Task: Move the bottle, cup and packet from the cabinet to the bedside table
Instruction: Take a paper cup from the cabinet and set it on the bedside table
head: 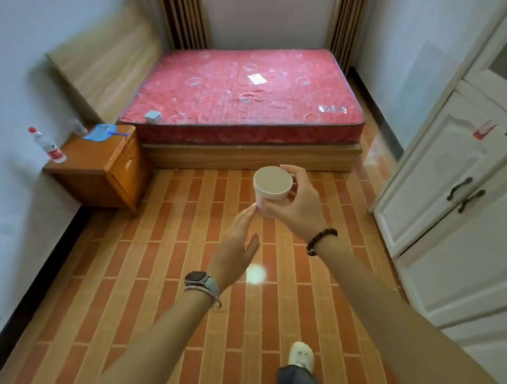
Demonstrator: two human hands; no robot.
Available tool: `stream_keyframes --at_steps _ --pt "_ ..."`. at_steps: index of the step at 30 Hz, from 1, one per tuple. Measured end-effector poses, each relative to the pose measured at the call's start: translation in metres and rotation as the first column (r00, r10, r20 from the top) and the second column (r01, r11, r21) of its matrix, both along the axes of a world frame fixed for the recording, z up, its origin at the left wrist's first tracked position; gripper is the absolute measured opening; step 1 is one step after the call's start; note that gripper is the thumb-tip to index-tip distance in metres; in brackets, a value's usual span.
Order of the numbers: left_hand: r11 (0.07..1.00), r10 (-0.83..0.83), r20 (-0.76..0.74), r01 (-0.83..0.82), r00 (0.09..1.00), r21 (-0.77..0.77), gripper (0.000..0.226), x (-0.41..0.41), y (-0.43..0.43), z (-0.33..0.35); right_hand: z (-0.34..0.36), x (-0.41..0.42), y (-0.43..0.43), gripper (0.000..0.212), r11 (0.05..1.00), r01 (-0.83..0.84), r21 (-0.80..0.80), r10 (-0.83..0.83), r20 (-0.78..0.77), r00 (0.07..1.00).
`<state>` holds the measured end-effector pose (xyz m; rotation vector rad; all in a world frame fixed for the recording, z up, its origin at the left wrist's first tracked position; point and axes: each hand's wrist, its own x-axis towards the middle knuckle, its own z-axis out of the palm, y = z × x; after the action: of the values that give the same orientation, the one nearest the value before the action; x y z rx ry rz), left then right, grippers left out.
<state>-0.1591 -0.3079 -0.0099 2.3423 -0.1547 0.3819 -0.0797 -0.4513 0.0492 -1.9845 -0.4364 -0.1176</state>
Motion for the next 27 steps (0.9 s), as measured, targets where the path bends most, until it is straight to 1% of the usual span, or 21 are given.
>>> stream_keyframes --at_steps 3,7,11,14,21,27 --pt "0.995 0.090 -0.025 -0.091 0.996 -0.029 0.058 0.012 0.023 -0.002 -0.005 0.024 0.031 0.076 0.995 -0.095 0.007 0.095 -0.025 0.995" --pt "0.985 0.174 -0.003 -0.174 0.985 0.019 0.059 0.039 0.050 0.002 -0.006 0.066 0.066 0.074 0.979 -0.199 0.040 0.199 -0.019 0.980" --pt "0.962 0.272 0.002 -0.272 0.962 0.009 0.060 0.071 0.069 0.005 -0.005 0.110 0.097 0.074 0.951 -0.302 0.069 0.305 -0.038 0.952" --pt "0.938 0.346 0.004 -0.346 0.938 0.032 0.061 0.090 0.080 0.005 -0.004 0.137 0.114 0.073 0.932 -0.352 0.088 0.357 -0.044 0.933" --pt "0.874 0.485 -0.019 -0.485 0.874 -0.004 0.058 0.120 0.098 0.002 -0.005 0.182 0.152 0.071 0.870 -0.483 0.096 0.490 -0.074 0.868" --pt "0.838 0.546 -0.044 -0.546 0.837 0.005 0.056 0.152 0.134 -0.008 -0.013 0.222 0.198 0.073 0.828 -0.554 0.086 0.561 -0.103 0.822"
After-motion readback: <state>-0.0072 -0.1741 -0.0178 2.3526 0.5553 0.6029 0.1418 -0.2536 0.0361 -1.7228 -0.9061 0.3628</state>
